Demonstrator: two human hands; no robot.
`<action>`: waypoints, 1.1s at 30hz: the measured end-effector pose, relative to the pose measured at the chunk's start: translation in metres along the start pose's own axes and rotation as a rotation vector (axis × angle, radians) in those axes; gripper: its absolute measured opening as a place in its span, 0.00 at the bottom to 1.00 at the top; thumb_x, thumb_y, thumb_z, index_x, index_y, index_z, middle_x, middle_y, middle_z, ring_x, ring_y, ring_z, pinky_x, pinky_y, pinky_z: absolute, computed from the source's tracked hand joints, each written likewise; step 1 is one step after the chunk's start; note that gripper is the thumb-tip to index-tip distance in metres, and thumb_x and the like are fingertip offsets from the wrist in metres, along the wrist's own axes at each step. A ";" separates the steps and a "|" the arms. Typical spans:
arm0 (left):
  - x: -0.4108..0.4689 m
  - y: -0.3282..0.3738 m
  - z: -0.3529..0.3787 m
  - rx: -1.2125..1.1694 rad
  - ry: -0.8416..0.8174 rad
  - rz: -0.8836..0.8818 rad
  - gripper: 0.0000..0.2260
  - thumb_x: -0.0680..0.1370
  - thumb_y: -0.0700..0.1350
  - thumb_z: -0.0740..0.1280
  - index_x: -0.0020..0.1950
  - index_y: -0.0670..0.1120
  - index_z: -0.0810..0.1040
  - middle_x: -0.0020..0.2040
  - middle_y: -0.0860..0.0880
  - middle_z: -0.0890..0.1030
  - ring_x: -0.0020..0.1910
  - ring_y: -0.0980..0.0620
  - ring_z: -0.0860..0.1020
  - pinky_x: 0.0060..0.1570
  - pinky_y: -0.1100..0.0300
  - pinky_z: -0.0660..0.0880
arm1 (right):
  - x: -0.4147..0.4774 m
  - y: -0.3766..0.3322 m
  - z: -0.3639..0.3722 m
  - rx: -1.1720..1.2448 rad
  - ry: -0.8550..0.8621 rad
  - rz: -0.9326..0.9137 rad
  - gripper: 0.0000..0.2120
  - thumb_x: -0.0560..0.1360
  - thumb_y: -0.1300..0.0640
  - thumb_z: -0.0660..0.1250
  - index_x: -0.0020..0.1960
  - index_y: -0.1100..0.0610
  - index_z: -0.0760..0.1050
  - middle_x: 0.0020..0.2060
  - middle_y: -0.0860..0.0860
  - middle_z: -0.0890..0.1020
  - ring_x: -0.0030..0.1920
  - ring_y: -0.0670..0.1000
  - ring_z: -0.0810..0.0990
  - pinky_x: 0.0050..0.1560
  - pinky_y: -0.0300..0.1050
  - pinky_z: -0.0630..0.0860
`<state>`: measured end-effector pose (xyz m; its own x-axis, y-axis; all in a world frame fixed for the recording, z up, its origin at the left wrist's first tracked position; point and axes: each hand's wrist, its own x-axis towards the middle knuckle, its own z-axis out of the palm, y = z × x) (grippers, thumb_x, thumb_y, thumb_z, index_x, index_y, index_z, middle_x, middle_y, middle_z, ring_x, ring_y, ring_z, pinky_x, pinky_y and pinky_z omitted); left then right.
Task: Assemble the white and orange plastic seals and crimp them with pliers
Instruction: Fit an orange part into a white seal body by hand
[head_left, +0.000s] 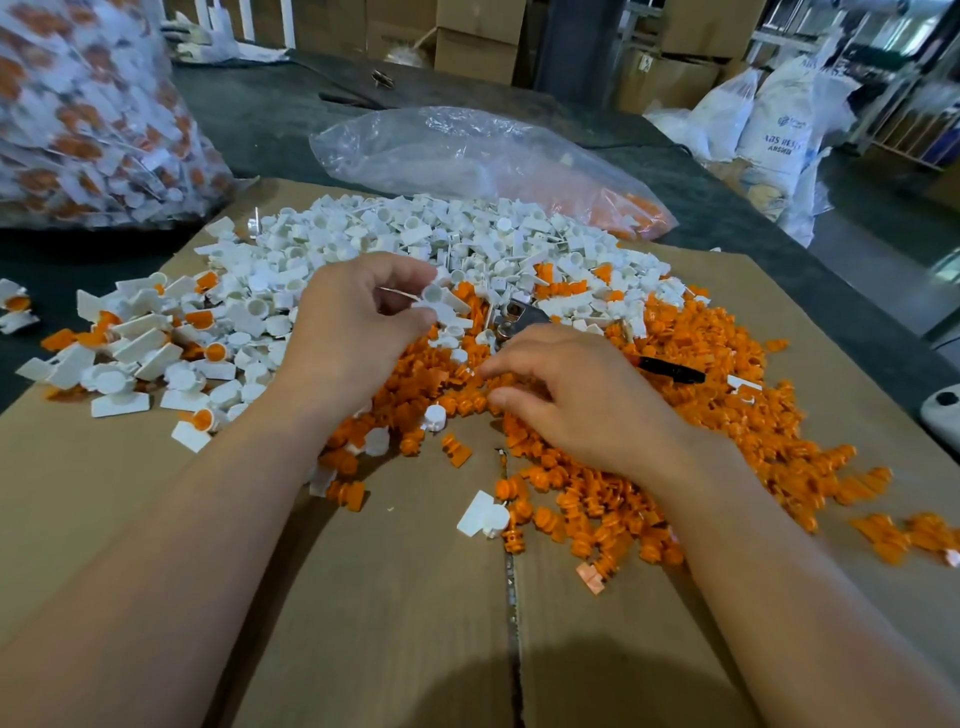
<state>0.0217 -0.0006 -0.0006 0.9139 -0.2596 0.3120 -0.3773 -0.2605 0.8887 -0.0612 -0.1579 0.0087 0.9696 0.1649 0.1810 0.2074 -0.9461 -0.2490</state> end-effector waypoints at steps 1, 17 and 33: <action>-0.001 0.001 0.001 -0.028 -0.019 -0.002 0.13 0.73 0.35 0.70 0.45 0.55 0.79 0.38 0.58 0.78 0.32 0.65 0.75 0.32 0.76 0.71 | 0.001 -0.001 0.003 -0.019 -0.030 -0.008 0.15 0.76 0.52 0.64 0.62 0.54 0.75 0.55 0.50 0.77 0.58 0.49 0.71 0.58 0.45 0.68; -0.005 0.005 0.001 -0.258 -0.173 -0.137 0.12 0.71 0.32 0.69 0.40 0.50 0.81 0.29 0.58 0.79 0.30 0.63 0.75 0.34 0.72 0.74 | 0.004 -0.001 0.004 0.114 0.137 0.068 0.08 0.76 0.57 0.63 0.54 0.56 0.74 0.41 0.47 0.78 0.44 0.47 0.76 0.44 0.43 0.70; -0.007 0.010 0.001 -0.409 -0.256 -0.219 0.11 0.69 0.26 0.67 0.37 0.42 0.76 0.28 0.50 0.77 0.30 0.53 0.81 0.32 0.66 0.78 | 0.003 0.004 0.004 0.225 0.276 0.112 0.13 0.71 0.63 0.69 0.54 0.55 0.76 0.41 0.40 0.71 0.41 0.43 0.74 0.44 0.33 0.72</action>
<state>0.0108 -0.0025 0.0058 0.8799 -0.4717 0.0575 -0.0458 0.0363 0.9983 -0.0574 -0.1604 0.0046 0.9227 -0.0460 0.3827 0.1555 -0.8641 -0.4786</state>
